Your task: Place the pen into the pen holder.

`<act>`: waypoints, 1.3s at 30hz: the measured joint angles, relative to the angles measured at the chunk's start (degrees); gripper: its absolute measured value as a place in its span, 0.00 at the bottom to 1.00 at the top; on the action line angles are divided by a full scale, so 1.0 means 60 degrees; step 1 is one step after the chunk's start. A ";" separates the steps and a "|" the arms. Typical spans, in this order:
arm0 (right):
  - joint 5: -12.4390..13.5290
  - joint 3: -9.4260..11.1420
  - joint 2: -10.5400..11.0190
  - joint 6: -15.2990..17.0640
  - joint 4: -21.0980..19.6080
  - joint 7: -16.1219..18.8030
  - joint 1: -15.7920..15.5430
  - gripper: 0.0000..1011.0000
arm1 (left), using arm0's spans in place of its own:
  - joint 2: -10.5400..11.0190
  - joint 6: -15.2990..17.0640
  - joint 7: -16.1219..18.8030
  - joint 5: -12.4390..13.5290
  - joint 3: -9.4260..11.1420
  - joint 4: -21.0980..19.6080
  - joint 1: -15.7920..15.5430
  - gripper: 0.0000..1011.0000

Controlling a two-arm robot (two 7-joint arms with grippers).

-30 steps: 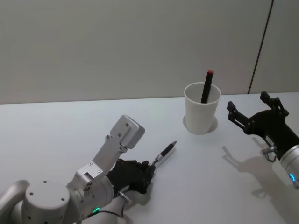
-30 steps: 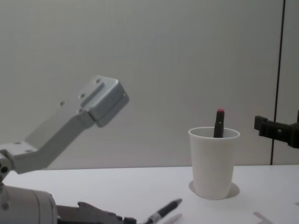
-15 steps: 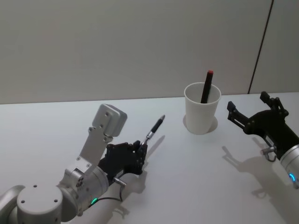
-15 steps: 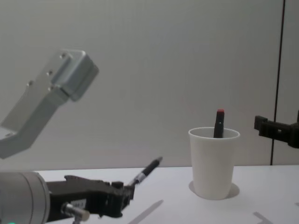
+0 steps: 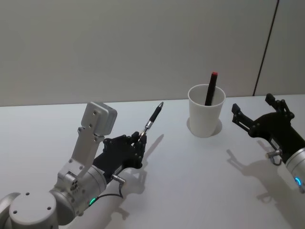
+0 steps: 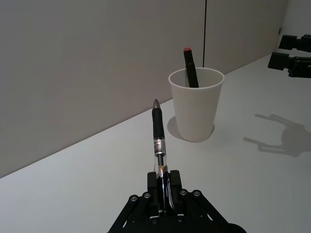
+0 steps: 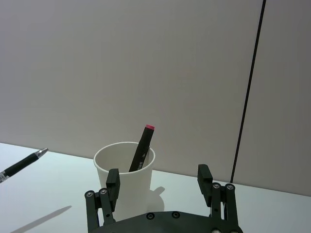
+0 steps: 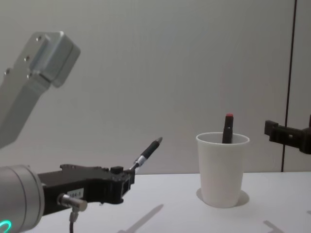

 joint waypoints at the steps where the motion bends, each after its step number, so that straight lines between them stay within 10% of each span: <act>1: 0.0000 0.0000 0.0000 0.0000 0.0000 0.0000 0.0000 0.99 | 0.0004 -0.0042 -0.0032 0.0008 -0.0003 0.0000 0.0000 0.15; 39: 0.0000 0.0000 0.0000 -0.0001 0.0000 0.0000 0.0000 0.99 | -0.0564 -0.1188 -0.2418 0.1193 0.0268 0.0711 -0.0792 0.15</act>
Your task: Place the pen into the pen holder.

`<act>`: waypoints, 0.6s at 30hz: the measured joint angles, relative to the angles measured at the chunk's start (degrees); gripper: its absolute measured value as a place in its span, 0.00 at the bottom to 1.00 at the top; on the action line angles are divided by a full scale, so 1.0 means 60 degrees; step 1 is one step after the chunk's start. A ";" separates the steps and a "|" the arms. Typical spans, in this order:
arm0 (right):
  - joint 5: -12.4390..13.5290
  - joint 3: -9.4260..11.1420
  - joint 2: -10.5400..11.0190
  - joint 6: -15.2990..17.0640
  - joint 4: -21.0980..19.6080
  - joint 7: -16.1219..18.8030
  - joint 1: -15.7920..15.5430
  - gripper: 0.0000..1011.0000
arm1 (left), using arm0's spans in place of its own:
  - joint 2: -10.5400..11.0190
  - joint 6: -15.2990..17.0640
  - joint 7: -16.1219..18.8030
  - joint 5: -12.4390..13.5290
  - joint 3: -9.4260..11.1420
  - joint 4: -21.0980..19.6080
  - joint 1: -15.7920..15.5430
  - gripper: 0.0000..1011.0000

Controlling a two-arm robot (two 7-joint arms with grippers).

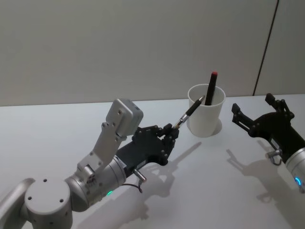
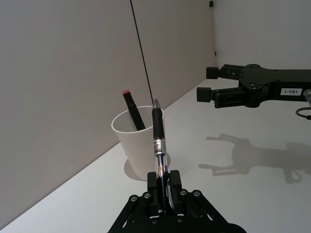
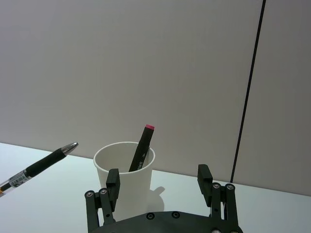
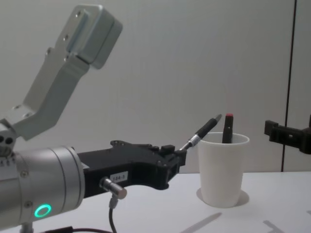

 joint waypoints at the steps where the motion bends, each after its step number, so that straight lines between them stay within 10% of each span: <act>1: 0.0000 0.0000 0.0001 0.0000 0.0000 0.0001 0.0000 0.99 | -0.0015 -0.0013 -0.0028 0.0010 0.0006 0.0012 -0.0014 0.15; 18: 0.0000 0.0000 0.0000 0.0000 0.0000 0.0001 0.0000 0.99 | -0.0165 -0.0351 -0.0399 0.0011 0.0080 0.0169 -0.0124 0.15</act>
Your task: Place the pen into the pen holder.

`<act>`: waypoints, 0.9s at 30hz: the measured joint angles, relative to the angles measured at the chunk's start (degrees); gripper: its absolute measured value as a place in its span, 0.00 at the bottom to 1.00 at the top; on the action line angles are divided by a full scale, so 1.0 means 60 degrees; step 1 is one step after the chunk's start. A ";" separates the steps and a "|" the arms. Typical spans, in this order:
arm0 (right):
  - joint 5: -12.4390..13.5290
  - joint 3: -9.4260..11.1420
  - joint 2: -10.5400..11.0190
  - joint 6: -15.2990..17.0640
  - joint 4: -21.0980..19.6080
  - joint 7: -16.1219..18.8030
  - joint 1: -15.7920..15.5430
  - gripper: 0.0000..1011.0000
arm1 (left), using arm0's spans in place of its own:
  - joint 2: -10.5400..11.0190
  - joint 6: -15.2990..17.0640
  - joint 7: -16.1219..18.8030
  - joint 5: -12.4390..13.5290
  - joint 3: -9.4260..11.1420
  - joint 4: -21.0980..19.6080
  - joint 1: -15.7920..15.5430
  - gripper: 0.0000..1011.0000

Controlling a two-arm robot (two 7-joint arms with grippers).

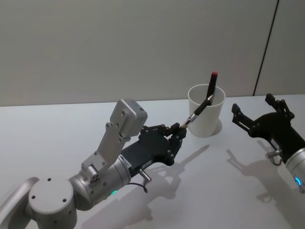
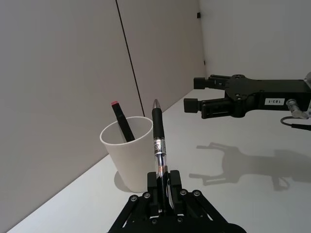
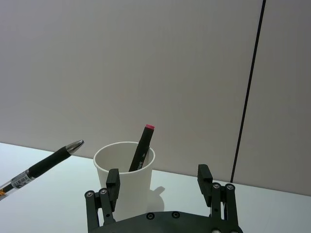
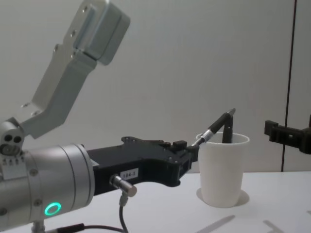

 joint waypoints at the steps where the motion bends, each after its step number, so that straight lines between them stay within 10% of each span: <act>1: 0.0000 0.0000 0.0000 0.0000 0.0000 0.0000 0.0000 0.99 | -0.0002 -0.0021 -0.0016 -0.0011 0.0002 0.0002 0.0000 0.15; 27: 0.0000 0.0000 0.0000 0.0000 0.0000 0.0000 0.0000 0.99 | -0.0084 -0.0446 -0.0247 -0.0283 0.0076 0.0065 0.0038 0.15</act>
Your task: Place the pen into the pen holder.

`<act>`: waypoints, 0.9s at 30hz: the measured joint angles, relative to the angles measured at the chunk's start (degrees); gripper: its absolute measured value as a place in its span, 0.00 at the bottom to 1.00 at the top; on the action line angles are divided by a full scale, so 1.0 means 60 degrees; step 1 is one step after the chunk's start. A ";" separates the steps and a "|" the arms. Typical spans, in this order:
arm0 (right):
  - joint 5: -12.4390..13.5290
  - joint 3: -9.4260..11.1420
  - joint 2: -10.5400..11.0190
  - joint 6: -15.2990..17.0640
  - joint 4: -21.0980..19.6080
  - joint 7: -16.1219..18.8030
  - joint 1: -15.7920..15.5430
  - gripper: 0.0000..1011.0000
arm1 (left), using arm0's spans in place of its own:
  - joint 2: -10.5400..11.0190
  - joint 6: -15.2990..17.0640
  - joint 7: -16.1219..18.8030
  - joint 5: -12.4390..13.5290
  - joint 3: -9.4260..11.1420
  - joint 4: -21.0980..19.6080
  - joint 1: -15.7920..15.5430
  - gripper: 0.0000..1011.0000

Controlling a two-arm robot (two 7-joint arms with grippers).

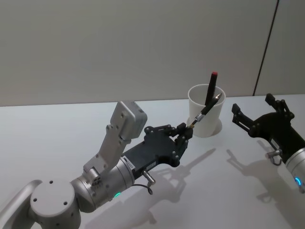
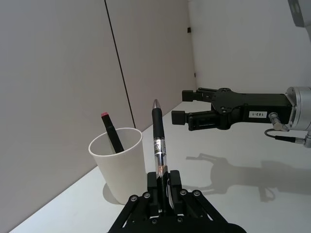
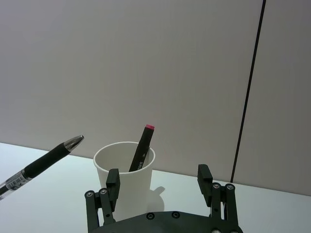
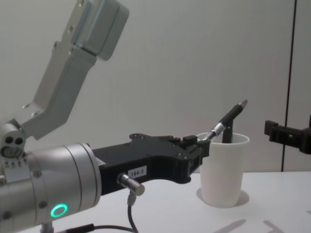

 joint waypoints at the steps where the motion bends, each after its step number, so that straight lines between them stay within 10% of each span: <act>1: 0.0003 0.0000 0.0000 0.0000 -0.0007 0.0004 -0.0002 0.99 | -0.0002 -0.0004 -0.0004 -0.0003 0.0001 0.0002 -0.0001 0.15; 13: 0.0622 0.0083 0.0127 0.0208 -0.0536 0.0421 -0.0159 0.99 | -0.0011 -0.0024 -0.0036 -0.0023 0.0013 0.0013 -0.0005 0.15; 27: 0.2658 0.0517 0.0678 0.1369 -0.1563 0.0947 -0.0517 0.99 | -0.0018 -0.0033 -0.0052 -0.0033 0.0016 0.0014 -0.0005 0.15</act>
